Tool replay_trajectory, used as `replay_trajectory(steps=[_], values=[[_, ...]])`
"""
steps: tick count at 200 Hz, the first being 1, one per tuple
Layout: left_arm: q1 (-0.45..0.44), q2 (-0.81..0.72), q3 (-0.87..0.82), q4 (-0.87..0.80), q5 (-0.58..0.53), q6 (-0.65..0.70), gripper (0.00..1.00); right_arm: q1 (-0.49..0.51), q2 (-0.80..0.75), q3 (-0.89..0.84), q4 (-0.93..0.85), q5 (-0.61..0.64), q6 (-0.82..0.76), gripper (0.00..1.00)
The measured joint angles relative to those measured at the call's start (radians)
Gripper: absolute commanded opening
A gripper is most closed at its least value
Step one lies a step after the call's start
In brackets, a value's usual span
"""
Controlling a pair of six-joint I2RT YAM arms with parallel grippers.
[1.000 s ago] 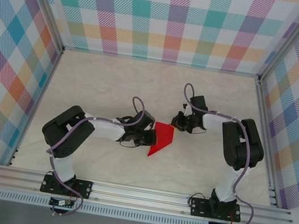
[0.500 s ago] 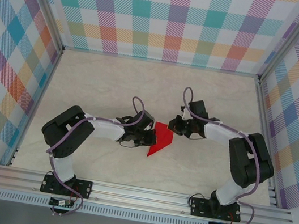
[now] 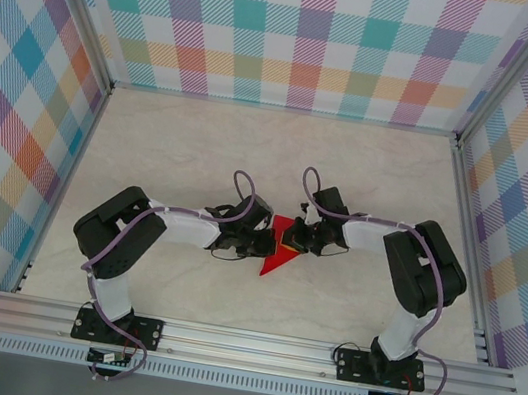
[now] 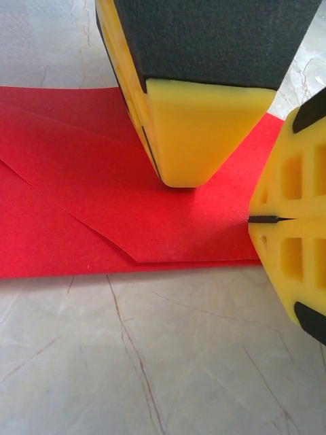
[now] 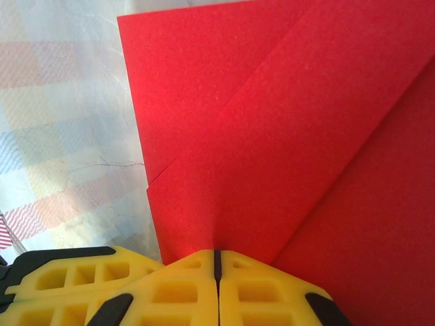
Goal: Fold a paper plane with a square sheet of paper (pick it up from the middle)
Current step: Fourth fold the wing at the center of the table.
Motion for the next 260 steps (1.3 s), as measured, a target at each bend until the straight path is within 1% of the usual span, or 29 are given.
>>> replay_trajectory(steps=[40,71,98,155,260], values=[[0.000,-0.012,0.000,-0.017,0.026,0.030,0.00,0.000,0.006,0.012,-0.019,0.002,0.000,0.05],[0.000,-0.083,-0.023,-0.063,0.083,0.037,0.10,0.000,0.008,0.013,-0.021,0.001,0.000,0.05],[0.000,-0.136,-0.040,-0.049,0.132,0.029,0.15,0.000,0.013,0.016,-0.021,-0.002,0.000,0.05],[0.000,-0.126,-0.067,-0.042,0.163,0.005,0.16,-0.001,0.028,0.029,-0.021,-0.016,-0.001,0.05],[0.000,-0.100,-0.085,-0.042,0.156,-0.013,0.16,-0.001,0.041,0.040,-0.021,-0.027,0.000,0.05]])
